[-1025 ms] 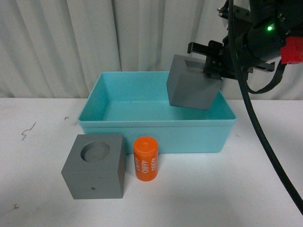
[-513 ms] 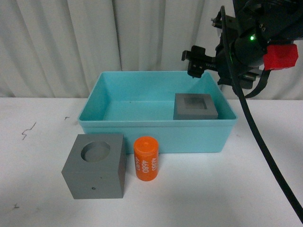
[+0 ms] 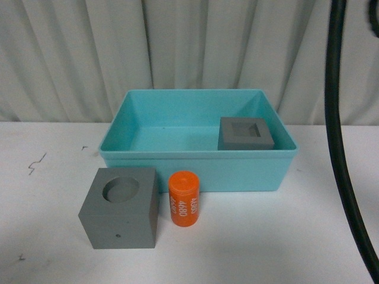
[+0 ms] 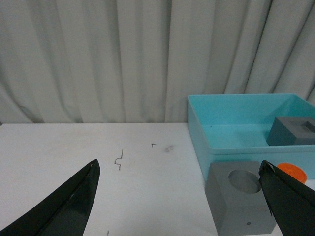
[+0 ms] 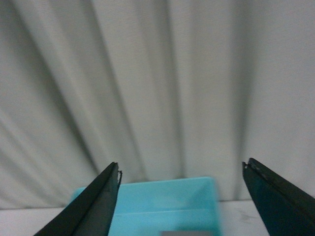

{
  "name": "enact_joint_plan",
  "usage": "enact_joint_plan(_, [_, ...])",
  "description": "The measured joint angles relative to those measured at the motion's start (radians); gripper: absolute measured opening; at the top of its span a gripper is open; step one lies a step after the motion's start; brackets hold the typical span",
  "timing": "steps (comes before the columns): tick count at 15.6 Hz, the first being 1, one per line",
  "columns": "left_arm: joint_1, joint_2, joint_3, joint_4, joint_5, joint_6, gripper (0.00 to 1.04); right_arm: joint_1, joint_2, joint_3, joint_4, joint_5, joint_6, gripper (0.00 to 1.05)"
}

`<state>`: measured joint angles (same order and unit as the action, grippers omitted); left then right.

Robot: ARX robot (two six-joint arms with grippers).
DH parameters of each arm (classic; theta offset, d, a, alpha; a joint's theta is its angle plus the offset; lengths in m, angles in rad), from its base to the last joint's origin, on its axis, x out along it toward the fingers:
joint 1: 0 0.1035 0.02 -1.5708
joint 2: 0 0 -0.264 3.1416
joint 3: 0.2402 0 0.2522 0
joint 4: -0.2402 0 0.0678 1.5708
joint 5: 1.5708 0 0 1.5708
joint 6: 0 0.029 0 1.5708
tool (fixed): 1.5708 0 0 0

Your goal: Place gray and orange parts in blue box

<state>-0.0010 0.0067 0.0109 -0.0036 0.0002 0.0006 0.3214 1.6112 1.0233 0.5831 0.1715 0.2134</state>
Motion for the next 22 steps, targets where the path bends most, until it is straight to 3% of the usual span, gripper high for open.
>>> enact_joint_plan(1, [0.0,0.0,0.0,0.0,-0.001,0.0,0.98,-0.015,-0.113,-0.151,0.074,0.074,-0.086,0.72])
enact_joint_plan(2, [0.0,0.0,0.0,0.0,-0.003,0.0,0.98,-0.06,-0.225,-0.293,0.134,0.08,-0.145,0.59])
enact_joint_plan(7, [0.0,0.0,0.0,0.0,0.0,0.0,0.98,-0.158,-0.435,-0.662,0.219,-0.016,-0.204,0.01])
enact_joint_plan(13, [0.0,0.0,0.0,0.0,0.0,0.0,0.98,-0.24,-0.694,-0.87,0.18,-0.089,-0.208,0.02])
enact_joint_plan(15, [0.0,0.0,0.0,0.0,-0.002,0.0,0.98,-0.329,-0.782,-0.917,0.127,-0.16,-0.208,0.02])
enact_joint_plan(22, [0.0,0.0,0.0,0.0,-0.001,0.0,0.98,-0.322,-0.983,-1.011,0.008,-0.169,-0.208,0.02])
